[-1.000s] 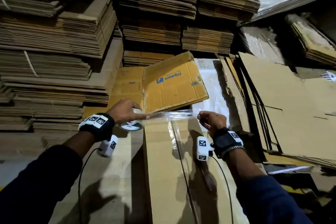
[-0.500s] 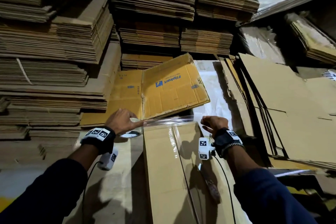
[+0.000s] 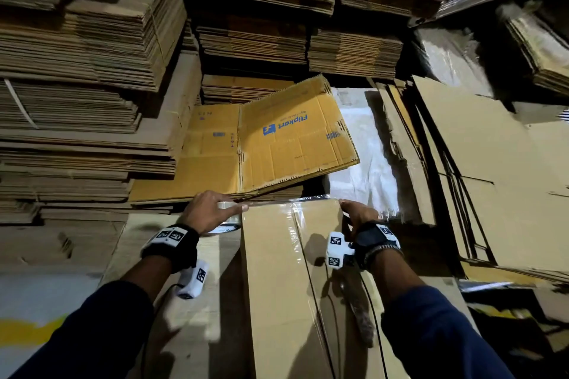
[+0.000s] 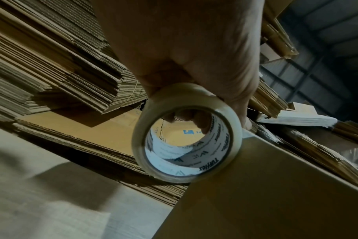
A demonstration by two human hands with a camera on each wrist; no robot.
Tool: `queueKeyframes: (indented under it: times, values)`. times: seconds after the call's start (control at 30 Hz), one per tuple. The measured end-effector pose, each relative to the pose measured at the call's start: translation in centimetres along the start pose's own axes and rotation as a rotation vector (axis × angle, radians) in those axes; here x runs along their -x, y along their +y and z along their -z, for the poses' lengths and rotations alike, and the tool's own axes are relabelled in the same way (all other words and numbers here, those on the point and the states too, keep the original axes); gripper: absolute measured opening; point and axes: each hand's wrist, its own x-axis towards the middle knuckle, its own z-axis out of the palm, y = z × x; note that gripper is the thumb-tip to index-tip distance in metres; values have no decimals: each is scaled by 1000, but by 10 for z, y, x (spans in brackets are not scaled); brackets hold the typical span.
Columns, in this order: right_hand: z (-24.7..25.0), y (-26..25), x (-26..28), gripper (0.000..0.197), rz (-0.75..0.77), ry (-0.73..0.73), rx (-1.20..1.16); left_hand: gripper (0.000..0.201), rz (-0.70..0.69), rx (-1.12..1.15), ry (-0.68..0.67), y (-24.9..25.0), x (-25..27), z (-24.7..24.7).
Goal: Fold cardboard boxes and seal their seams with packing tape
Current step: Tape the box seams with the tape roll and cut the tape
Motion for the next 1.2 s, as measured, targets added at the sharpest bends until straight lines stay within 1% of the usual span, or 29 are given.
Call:
queueKeyframes:
  times: [0.07,0.1,0.13,0.17,0.23,0.3,0.37,0.4,0.43,0.47,0.5,0.57,0.63,0.7,0.73,0.77,0.9,0.93,1.0,1.03,1.1,1.2]
  values:
    - [3,1,-5,18,-59,-30,-1,83,20,8,-2,-2,1,-2]
    - [5,-1,-2,24,-49,-63,27,79,30,8,4,-2,3,-4]
    - [7,-2,2,35,-50,-89,63,74,34,5,6,-1,4,-5]
    - [7,-2,3,43,-54,-86,106,71,41,3,10,0,6,-6]
    - [7,-4,4,46,-16,-27,330,76,66,-5,30,3,9,-7]
    - [5,-5,9,45,90,133,529,88,98,-27,39,3,9,-9]
    - [-9,-16,34,39,255,225,565,93,117,-27,45,3,9,-8]
    - [-22,-20,48,35,357,253,571,92,126,-27,42,3,10,-8]
    - [-36,-24,63,31,460,249,562,90,127,-29,38,4,11,-9]
    - [-54,-28,80,27,549,199,560,87,127,-23,39,4,11,-10]
    - [-75,-27,95,29,639,119,556,85,127,-15,42,4,12,-11]
    - [-116,-21,128,39,735,-97,568,82,128,-10,32,5,13,-9]
    - [-153,-8,153,58,777,-235,693,81,133,22,5,0,11,-8]
    - [-175,1,172,75,699,-295,835,72,142,44,-15,-9,9,-7]
    - [-179,5,173,79,668,-300,897,66,144,38,-18,-13,6,-7]
    - [-179,9,173,82,646,-290,952,65,143,29,-24,-15,6,-7]
    - [-160,10,153,90,545,-205,1066,90,100,-15,-36,-8,5,-5]
    - [-151,8,146,91,520,-180,1099,94,90,-16,-30,-7,4,-5]
    - [-130,7,128,94,468,-132,1178,89,89,4,-32,-6,2,-9]
    - [-119,7,119,95,433,-118,1193,88,92,7,-37,-5,2,-10]
    - [-95,8,100,97,365,-93,1176,92,87,16,-42,-4,1,-11]
    - [-71,2,78,104,251,-84,1060,93,75,25,-38,-7,0,-12]
